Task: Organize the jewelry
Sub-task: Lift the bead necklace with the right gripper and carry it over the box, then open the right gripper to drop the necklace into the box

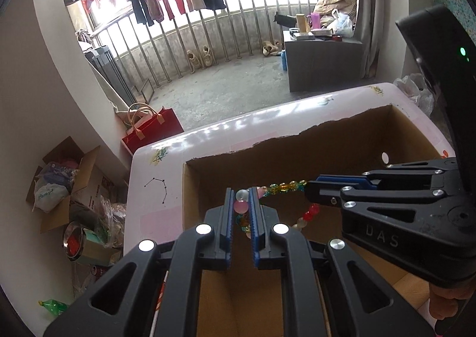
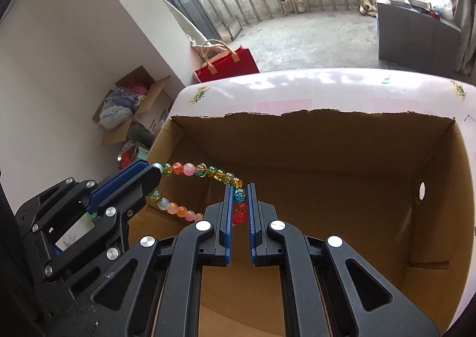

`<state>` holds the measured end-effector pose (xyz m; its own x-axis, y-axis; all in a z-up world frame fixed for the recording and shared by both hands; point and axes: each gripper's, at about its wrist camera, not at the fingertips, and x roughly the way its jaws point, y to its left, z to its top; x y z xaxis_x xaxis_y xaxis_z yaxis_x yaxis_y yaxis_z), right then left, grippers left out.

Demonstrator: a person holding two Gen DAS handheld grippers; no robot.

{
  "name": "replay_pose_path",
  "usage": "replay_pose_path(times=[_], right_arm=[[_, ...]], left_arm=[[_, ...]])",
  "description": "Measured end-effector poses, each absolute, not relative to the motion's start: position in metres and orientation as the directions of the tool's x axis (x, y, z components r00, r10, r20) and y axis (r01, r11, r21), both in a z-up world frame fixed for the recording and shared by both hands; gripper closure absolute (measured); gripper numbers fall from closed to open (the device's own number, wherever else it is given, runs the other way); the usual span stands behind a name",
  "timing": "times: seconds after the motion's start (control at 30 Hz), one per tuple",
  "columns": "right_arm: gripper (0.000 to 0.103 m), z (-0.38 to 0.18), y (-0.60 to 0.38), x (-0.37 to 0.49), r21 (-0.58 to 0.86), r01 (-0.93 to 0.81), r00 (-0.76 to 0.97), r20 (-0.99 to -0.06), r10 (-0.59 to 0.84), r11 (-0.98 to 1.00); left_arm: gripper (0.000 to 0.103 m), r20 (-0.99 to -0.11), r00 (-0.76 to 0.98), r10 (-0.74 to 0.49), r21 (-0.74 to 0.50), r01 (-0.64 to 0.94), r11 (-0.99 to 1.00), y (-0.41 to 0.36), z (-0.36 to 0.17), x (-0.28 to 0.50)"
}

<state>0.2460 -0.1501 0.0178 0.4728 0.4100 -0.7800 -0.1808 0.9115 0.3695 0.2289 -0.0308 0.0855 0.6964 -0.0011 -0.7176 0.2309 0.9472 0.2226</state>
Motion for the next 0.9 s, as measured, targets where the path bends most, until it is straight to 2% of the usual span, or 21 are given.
replay_pose_path(times=[0.13, 0.2, 0.33, 0.4, 0.53, 0.6, 0.67, 0.77, 0.9], right_arm=[[0.09, 0.018, -0.155, 0.249, 0.377, -0.162, 0.463, -0.787, 0.408, 0.912], [0.078, 0.022, -0.157, 0.247, 0.362, -0.162, 0.479, -0.785, 0.394, 0.918], [0.077, 0.023, -0.166, 0.245, 0.39, -0.147, 0.484, -0.773, 0.41, 0.909], [0.072, 0.028, -0.169, 0.243, 0.398, -0.153, 0.505, -0.755, 0.418, 0.904], [0.062, 0.043, -0.174, 0.23, 0.372, -0.168, 0.562, -0.724, 0.399, 0.913], [0.053, 0.052, -0.178, 0.223, 0.363, -0.169, 0.59, -0.708, 0.388, 0.917], [0.049, 0.063, -0.183, 0.212, 0.341, -0.173, 0.63, -0.683, 0.37, 0.924], [0.039, 0.079, -0.184, 0.195, 0.304, -0.184, 0.678, -0.649, 0.344, 0.935], [0.026, 0.099, -0.181, 0.169, 0.256, -0.2, 0.731, -0.604, 0.318, 0.946]], left_arm=[[0.093, -0.725, 0.688, 0.034, 0.243, 0.21, 0.947, -0.032, 0.077, 0.235], [0.093, -0.725, 0.687, 0.051, 0.258, 0.202, 0.945, -0.033, 0.075, 0.237], [0.092, -0.724, 0.685, 0.075, 0.268, 0.18, 0.946, -0.031, 0.075, 0.237], [0.09, -0.722, 0.688, 0.081, 0.268, 0.169, 0.949, -0.03, 0.077, 0.234], [0.079, -0.707, 0.703, 0.078, 0.254, 0.15, 0.955, -0.026, 0.087, 0.225], [0.072, -0.698, 0.712, 0.074, 0.247, 0.142, 0.959, -0.024, 0.093, 0.218], [0.058, -0.686, 0.725, 0.066, 0.234, 0.134, 0.963, -0.02, 0.102, 0.208], [0.044, -0.662, 0.746, 0.067, 0.236, 0.122, 0.964, -0.014, 0.115, 0.189], [0.032, -0.628, 0.775, 0.068, 0.238, 0.109, 0.965, -0.004, 0.132, 0.156]])
